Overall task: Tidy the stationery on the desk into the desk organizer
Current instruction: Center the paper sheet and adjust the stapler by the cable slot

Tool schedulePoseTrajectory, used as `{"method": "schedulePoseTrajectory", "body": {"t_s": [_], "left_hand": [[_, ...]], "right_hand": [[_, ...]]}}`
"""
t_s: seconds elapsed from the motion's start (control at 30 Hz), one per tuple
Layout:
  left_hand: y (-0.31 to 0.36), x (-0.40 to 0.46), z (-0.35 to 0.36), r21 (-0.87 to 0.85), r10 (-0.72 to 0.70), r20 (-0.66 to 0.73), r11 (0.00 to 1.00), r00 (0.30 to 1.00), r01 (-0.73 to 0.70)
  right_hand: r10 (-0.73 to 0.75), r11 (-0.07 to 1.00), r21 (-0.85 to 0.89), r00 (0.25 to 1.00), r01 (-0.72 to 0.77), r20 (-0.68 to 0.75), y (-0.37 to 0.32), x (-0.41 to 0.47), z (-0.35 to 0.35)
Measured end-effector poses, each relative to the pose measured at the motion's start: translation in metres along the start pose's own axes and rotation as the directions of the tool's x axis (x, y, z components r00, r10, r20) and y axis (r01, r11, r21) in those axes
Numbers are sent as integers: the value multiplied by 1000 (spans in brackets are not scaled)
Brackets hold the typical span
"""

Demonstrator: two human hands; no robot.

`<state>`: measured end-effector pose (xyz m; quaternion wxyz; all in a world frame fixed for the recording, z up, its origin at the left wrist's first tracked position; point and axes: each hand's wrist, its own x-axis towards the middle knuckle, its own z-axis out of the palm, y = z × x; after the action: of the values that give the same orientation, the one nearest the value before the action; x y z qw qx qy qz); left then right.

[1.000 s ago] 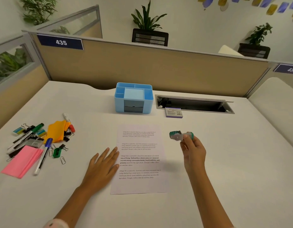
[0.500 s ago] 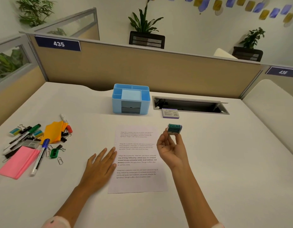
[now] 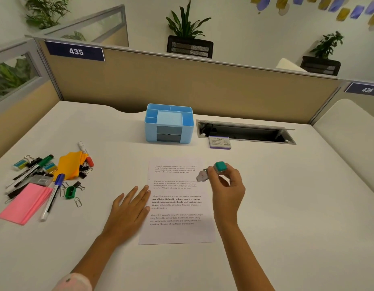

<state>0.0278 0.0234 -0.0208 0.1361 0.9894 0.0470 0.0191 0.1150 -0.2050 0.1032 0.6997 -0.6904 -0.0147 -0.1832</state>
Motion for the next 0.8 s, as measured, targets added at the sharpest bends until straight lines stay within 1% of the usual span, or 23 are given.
{"method": "schedulePoseTrajectory", "body": {"t_s": [0.07,0.1,0.2,0.33,0.53,0.6,0.73,0.8], "left_hand": [[-1,0,1,-2,-4,3,1000,1000,4],[-1,0,1,-5,-5,3,1000,1000,5],[-1,0,2,-11,-2,6,1000,1000,2],[-2,1,2,-1,1,5,1000,1000,-1],[-1,1,2,15,5,10,1000,1000,-5],[-2,1,1,16,8,10,1000,1000,-8],[0,1,0,39,3,2,999,1000,-3],[1,1,0,54,-8,2,999,1000,8]], "right_hand": [[-206,968,-134,978,210,45,5,-7,-1],[-267,942,-195,962,273,53,7,-9,-1],[-337,897,-287,940,337,52,11,-14,-1],[-354,884,-299,932,359,72,10,-15,1],[-316,900,-282,943,332,101,17,-20,-6],[-269,908,-303,957,290,111,23,-26,-13],[-120,928,-341,988,147,99,41,-46,-31],[-68,933,-345,992,100,105,49,-58,-40]]}}
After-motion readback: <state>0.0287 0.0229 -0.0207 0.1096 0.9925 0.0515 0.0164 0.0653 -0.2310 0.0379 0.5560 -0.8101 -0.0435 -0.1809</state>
